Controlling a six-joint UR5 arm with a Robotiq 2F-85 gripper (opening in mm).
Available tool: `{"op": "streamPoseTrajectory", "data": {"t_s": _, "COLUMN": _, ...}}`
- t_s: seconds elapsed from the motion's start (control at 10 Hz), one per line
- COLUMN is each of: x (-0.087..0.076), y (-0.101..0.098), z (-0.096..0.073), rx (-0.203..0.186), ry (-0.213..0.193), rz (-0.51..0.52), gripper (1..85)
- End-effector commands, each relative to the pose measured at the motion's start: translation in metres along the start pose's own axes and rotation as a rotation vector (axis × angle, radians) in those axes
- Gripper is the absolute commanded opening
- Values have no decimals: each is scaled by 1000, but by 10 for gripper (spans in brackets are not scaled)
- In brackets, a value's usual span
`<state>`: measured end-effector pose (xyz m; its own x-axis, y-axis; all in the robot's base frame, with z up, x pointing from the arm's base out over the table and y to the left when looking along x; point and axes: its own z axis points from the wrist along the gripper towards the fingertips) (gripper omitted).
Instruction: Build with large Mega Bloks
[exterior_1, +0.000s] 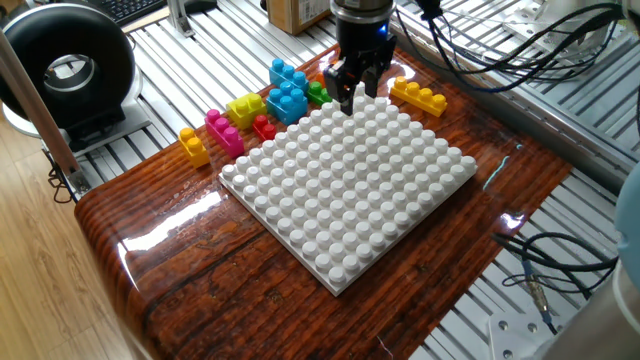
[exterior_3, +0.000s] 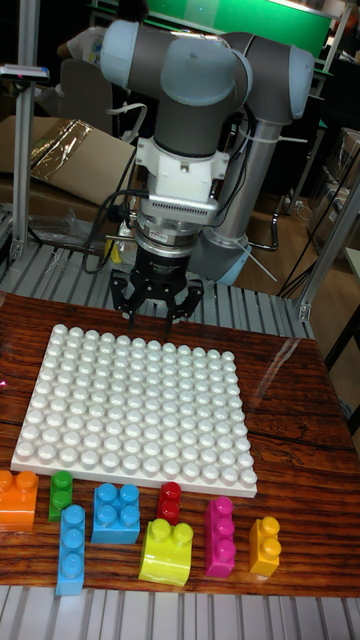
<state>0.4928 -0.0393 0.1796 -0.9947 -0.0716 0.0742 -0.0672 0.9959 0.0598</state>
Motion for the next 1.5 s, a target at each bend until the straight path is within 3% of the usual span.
{"op": "streamPoseTrajectory", "data": {"t_s": 0.0, "x": 10, "y": -16, "z": -13, "rx": -19, "ry": -8, "rz": -11, "gripper": 537}}
{"op": "streamPoseTrajectory", "data": {"t_s": 0.4, "x": 24, "y": -19, "z": -8, "rx": -38, "ry": -24, "rz": 20, "gripper": 510}}
{"op": "streamPoseTrajectory", "data": {"t_s": 0.5, "x": 24, "y": -15, "z": -8, "rx": -52, "ry": -27, "rz": 25, "gripper": 507}}
{"op": "streamPoseTrajectory", "data": {"t_s": 0.7, "x": 22, "y": -20, "z": -8, "rx": -33, "ry": -38, "rz": 22, "gripper": 483}}
{"op": "streamPoseTrajectory", "data": {"t_s": 0.8, "x": 14, "y": -20, "z": -7, "rx": -27, "ry": -64, "rz": 27, "gripper": 447}}
{"op": "streamPoseTrajectory", "data": {"t_s": 0.9, "x": 13, "y": -23, "z": -7, "rx": -16, "ry": -68, "rz": 54, "gripper": 340}}
{"op": "streamPoseTrajectory", "data": {"t_s": 1.0, "x": 16, "y": -34, "z": -7, "rx": 25, "ry": -59, "rz": 80, "gripper": 153}}
{"op": "streamPoseTrajectory", "data": {"t_s": 1.1, "x": 13, "y": -38, "z": -8, "rx": 38, "ry": -73, "rz": 110, "gripper": 10}}
{"op": "streamPoseTrajectory", "data": {"t_s": 1.4, "x": 17, "y": -52, "z": -8, "rx": 91, "ry": -64, "rz": 240, "gripper": 10}}
